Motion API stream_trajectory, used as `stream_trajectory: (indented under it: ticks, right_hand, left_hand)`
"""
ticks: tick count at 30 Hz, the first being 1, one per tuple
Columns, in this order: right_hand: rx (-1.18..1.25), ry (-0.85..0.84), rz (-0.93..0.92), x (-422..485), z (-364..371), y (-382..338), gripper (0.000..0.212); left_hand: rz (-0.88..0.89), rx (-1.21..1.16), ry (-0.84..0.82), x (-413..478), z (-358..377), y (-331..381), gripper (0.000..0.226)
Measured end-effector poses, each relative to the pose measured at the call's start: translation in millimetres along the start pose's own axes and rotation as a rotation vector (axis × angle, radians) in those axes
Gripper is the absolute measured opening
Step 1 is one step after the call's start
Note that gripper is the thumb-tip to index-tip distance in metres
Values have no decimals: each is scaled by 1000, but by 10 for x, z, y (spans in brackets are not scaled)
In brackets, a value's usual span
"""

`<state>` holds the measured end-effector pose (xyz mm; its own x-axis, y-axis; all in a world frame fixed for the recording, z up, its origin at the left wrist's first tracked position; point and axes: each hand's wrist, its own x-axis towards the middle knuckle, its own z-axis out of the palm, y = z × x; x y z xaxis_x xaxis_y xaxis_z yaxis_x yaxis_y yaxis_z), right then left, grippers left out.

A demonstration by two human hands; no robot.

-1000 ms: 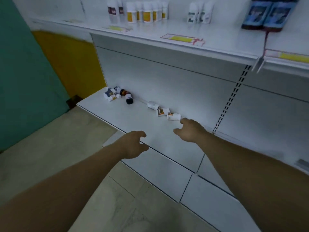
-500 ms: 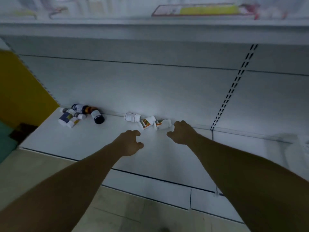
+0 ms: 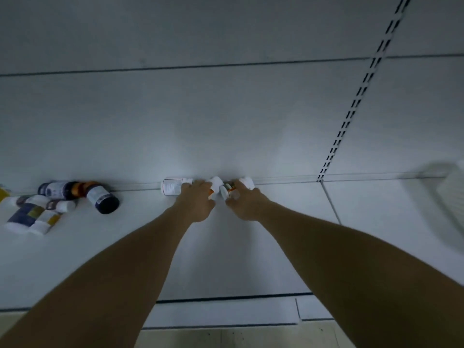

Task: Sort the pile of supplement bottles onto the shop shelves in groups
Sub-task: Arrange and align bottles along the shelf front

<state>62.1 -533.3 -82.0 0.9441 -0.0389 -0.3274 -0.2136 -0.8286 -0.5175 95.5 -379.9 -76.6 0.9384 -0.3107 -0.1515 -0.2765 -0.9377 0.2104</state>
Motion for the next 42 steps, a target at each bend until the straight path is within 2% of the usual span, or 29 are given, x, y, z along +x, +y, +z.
stream_trajectory:
  ticks: [2,4,7,10,13,17,19,22,24,26,28,31,35,38,42]
  right_hand:
    - [83,69,39,12,68,4,52]
    - [153,132,74,24,97,-11,43]
    - [111,206,82,44,124,-68,34]
    - [9,191,46,80,236,-122,36]
    - [-55,145,16,39,291,-203,39]
    - [-99,147,17,-280,388,-285,25]
    - [202,138,43,-612,440,-321,24]
    - [951,46,186,-1278,371,-506,52]
    - [1248,34,209,-1754,269,-685,40]
    - [1464,19,134,-2244,120,-889,25]
    - [1551,32,67,-2682,-43,-1085,29]
    - [1631,79,-67,-3192,-316,-1389,41]
    - [1673,226,-63,-3661,-700,-1759,47]
    - [1704,302,-126,-3955,-996,-1874,52]
    - [1684,396,-232,-4319,-1408,-1789,46]
  left_hand:
    - [6,10,79,6,68,-38,51]
    - [-31,-48,91,-38,110,-75,51]
    - [-135,-225,-14,-128,119,-138,72]
    - [-199,-148,-171,-307,199,-241,87]
    - [-259,-233,-165,-557,273,-297,88]
    - [-351,-382,-132,-914,275,-357,78]
    - [-384,-627,-117,-1201,190,-349,67]
    - [-420,-1134,-75,-1712,-98,-258,55]
    - [-408,-1364,-81,-2052,-391,-168,53]
    - [-339,-1537,-76,-2362,-735,-88,40]
    - [-285,-1655,-96,-2651,-1084,-23,28]
    - [-228,-1778,-137,-3000,-1550,81,47]
    - [-98,-1801,-161,-3397,-2104,300,48]
    - [-4,-1834,-156,-3572,-2416,490,51]
    - [139,-1813,-105,-3778,-2759,885,45]
